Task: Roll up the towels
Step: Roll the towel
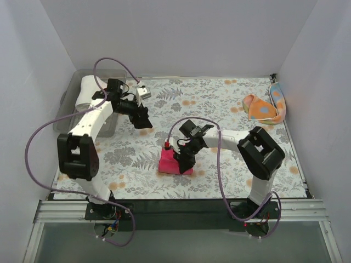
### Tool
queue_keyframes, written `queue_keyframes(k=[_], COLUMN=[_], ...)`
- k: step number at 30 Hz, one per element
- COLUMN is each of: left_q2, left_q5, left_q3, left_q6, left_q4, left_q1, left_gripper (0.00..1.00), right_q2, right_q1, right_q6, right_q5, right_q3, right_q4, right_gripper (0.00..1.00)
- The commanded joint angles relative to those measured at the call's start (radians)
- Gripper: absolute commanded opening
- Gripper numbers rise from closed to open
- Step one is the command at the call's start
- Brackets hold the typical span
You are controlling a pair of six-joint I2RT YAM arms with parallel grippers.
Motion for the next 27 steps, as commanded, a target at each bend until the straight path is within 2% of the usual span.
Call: queue_keyframes(k=[1, 8, 12, 15, 21, 27], left_q2=[-0.223, -0.536, -0.642, -0.636, -0.563, -0.464], left_q5=[-0.101, -0.297, -0.369, -0.405, -0.446, -0.474], left_q3=[-0.138, -0.546, -0.678, -0.709, -0.729, -0.736], left_q6=[0.031, 0.246, 0.291, 0.291, 0.286, 0.271], left_q4=[0.154, 0.231, 0.295, 0.346, 0.425, 0.467], left_q1=[-0.06, -0.198, -0.383, -0.499, -0.654, -0.717], left_gripper=[0.67, 0.68, 0.69, 0.7, 0.7, 0.64], right_q2=[0.171, 0.323, 0.39, 0.436, 0.486, 0.51], right_q1=[-0.026, -0.066, -0.081, -0.09, -0.109, -0.13], right_q6=[-0.044, -0.069, -0.085, -0.082, -0.055, -0.027], right_q5=[-0.174, -0.269, -0.289, -0.295, -0.3, -0.317], right_q3=[0.049, 0.174, 0.222, 0.248, 0.29, 0.326], right_q4=[-0.257, -0.392, -0.458, -0.478, -0.489, -0.5], right_gripper=[0.01, 0.01, 0.01, 0.01, 0.01, 0.01])
